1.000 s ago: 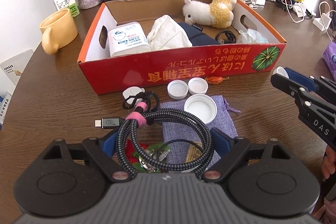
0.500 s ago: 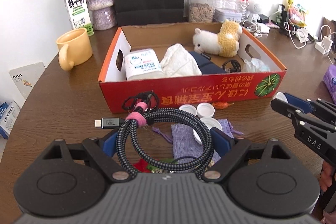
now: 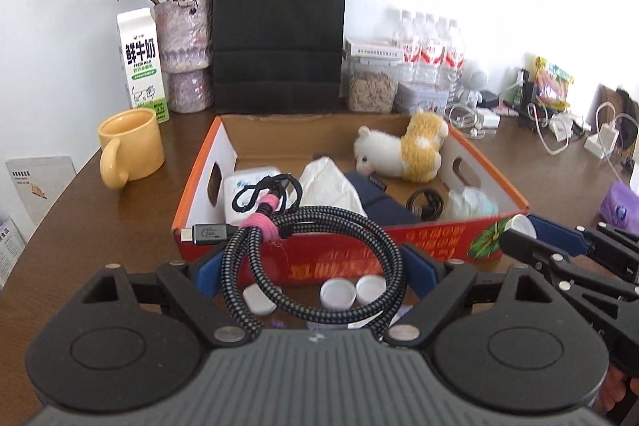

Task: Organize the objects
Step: 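Carry the cap and braided cable into the cardboard box and open both tools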

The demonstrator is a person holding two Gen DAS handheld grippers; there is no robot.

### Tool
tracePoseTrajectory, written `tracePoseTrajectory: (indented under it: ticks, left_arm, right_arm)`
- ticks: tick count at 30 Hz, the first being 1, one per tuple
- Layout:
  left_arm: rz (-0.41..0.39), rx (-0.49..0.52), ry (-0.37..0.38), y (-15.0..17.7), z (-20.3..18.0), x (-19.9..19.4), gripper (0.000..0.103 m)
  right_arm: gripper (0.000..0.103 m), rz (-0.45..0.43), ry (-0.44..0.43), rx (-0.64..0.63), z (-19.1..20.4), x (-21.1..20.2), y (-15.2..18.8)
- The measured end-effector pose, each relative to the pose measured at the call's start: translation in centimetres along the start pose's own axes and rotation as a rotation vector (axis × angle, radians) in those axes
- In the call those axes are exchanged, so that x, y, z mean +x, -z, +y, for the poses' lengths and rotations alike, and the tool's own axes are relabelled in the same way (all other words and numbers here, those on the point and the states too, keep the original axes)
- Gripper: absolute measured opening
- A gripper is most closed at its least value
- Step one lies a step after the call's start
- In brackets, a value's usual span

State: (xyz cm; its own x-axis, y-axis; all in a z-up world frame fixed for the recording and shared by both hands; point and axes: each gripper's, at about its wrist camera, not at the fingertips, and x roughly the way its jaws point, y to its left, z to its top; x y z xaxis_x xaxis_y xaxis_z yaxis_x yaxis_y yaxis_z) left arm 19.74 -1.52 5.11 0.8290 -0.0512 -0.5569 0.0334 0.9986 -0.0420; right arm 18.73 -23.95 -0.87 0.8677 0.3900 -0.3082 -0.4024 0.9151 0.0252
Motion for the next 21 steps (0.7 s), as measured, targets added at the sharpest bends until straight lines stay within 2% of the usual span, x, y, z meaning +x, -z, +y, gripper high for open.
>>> tracePoseTrajectory:
  ticks: [8,17,21]
  left_arm:
    - [-0.100,-0.049,0.021,-3.0,0.3,1.5,0.089]
    - [-0.132,-0.101,0.010,-6.2,0.9,6.1,0.089]
    - [-0.133,-0.093,0.002,-7.2,0.7,8.4,0.089]
  right_arm:
    - [0.028,-0.014,0.037,-0.007,0.9,3.5,-3.4]
    - [0.028,0.003,0.078,0.054,0.2,10.1,-5.6]
    - [0.028,0.021,0.094,0.096,-1.1,12.6,-5.4]
